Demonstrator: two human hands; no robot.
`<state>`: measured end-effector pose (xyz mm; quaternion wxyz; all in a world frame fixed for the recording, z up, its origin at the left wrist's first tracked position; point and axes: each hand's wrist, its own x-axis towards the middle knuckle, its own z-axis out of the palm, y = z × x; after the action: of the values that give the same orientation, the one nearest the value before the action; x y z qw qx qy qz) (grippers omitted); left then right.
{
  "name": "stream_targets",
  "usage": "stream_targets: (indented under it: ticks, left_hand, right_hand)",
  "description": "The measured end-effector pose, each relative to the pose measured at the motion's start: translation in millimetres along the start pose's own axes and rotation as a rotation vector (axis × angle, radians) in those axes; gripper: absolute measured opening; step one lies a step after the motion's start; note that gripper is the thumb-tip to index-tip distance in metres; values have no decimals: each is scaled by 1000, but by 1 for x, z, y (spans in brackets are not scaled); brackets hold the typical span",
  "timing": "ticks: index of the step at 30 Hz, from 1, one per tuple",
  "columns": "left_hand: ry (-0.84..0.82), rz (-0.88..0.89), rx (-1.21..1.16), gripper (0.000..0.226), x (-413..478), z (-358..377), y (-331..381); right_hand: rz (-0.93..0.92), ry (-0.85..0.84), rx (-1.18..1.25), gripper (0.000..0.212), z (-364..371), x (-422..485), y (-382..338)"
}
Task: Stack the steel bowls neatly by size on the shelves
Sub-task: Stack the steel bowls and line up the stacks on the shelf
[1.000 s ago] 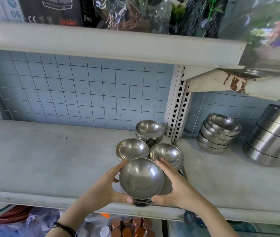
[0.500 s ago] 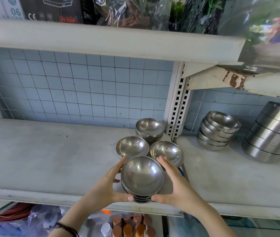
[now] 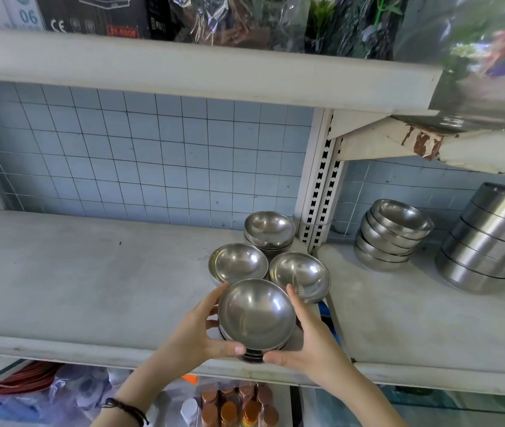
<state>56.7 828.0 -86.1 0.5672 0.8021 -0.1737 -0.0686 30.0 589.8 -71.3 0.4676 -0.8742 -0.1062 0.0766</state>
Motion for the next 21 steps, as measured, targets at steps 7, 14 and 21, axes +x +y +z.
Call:
stream_targets:
  ticks: [7, 14, 21]
  left_hand:
    - [31, 35, 2, 112, -5, -3, 15]
    - [82, 88, -1, 115, 14, -28, 43]
    - [121, 23, 35, 135, 72, -67, 48]
  right_hand:
    - [-26, 48, 80, 128, -7, -5, -8]
    - [-101, 62, 73, 131, -28, 18, -43]
    - [-131, 87, -5, 118, -45, 88, -67]
